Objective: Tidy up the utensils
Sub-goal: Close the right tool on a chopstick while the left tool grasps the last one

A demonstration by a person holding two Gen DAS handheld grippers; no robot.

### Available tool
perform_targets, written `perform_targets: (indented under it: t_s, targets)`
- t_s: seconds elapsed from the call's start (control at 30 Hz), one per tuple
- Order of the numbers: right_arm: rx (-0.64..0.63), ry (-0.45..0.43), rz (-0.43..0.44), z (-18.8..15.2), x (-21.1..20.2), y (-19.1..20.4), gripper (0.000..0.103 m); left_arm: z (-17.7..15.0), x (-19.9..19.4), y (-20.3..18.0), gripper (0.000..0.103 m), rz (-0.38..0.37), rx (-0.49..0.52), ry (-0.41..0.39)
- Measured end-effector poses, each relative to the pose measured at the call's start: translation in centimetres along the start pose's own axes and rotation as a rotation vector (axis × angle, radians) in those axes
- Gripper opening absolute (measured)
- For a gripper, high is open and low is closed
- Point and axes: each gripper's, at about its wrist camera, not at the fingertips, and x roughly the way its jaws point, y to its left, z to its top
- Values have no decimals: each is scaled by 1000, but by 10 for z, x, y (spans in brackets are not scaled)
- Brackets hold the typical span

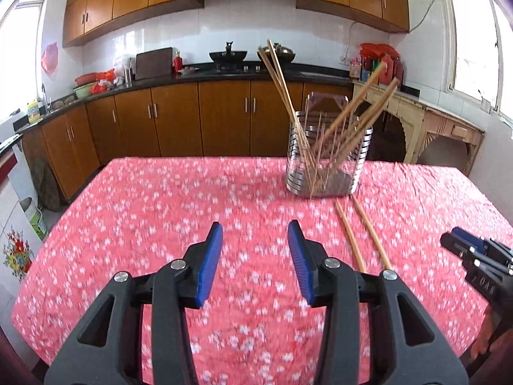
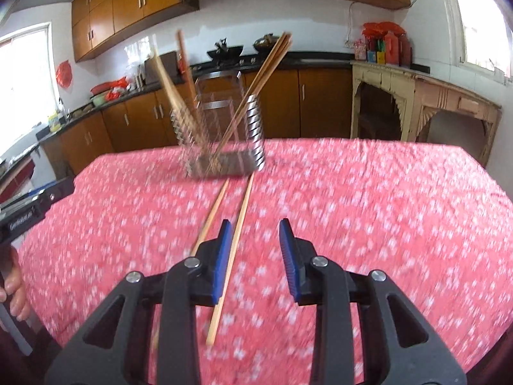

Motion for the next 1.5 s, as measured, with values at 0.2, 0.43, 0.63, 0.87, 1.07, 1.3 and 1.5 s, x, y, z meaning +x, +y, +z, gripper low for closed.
perform_targets:
  t_s: [0.2, 0.43, 0.63, 0.87, 1.07, 1.3, 1.5]
  targets:
    - [-5, 52, 39, -40, 2, 10, 31, -26, -1, -1, 46, -10, 0, 33]
    - [-22, 89, 79, -74, 6, 22, 31, -46, -5, -10, 48, -20, 27, 44]
    - [-79, 63, 26, -87, 8, 34, 21, -54, -10, -15, 49, -41, 28, 50]
    - [-68, 27, -3, -91, 4, 28, 8, -61, -16, -34, 52, -101, 33, 57]
    - [37, 11, -85, -90, -4, -7, 7, -68, -17, -49, 52, -156, 37, 70]
    - [137, -1, -176, -86, -9, -48, 7, -80, -20, -71, 52, -212, 64, 74]
    - [146, 6, -172, -91, -9, -54, 7, -92, -20, -91, 52, -244, 100, 83]
